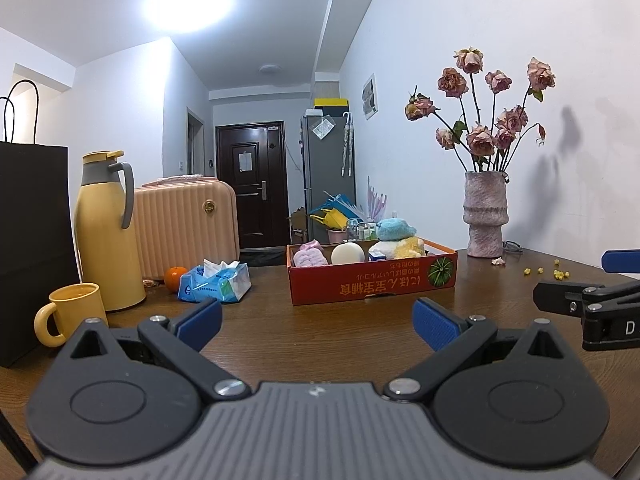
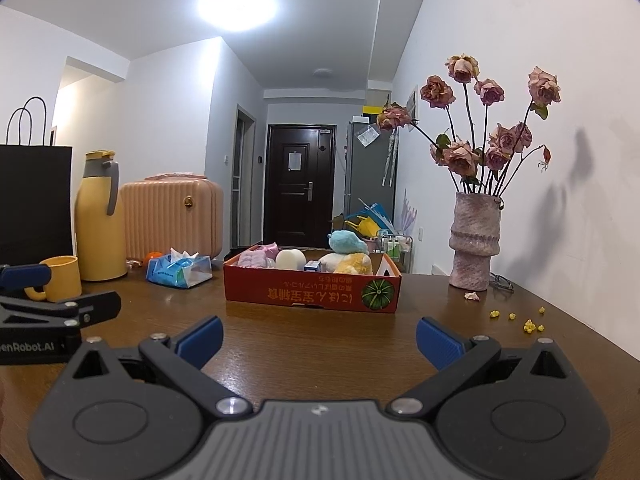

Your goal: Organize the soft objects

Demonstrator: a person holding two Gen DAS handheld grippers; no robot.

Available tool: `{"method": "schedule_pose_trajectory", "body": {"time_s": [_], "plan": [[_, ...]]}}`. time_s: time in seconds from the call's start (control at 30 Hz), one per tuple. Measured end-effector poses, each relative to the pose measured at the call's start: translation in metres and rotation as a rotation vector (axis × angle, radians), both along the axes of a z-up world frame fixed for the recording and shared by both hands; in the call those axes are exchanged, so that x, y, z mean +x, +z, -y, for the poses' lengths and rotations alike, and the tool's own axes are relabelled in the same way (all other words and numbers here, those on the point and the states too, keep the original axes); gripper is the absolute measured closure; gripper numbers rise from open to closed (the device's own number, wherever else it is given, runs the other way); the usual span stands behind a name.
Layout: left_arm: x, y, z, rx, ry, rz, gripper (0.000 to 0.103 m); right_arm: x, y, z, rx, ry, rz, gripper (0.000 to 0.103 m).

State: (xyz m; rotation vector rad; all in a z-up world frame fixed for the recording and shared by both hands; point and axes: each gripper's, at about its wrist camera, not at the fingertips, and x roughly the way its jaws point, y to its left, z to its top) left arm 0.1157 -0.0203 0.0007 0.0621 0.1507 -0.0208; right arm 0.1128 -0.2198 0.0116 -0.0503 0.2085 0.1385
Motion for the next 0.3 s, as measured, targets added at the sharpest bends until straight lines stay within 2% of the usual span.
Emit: {"method": "schedule_pose_trajectory", "body": {"time_s": [0.3], "plan": [[0.0042, -0.0045, -0.0024, -0.008, -0.021, -0.012, 0.000, 0.0032, -0.0029, 0.0000, -0.003, -0.003, -0.007, 0.000]]}}
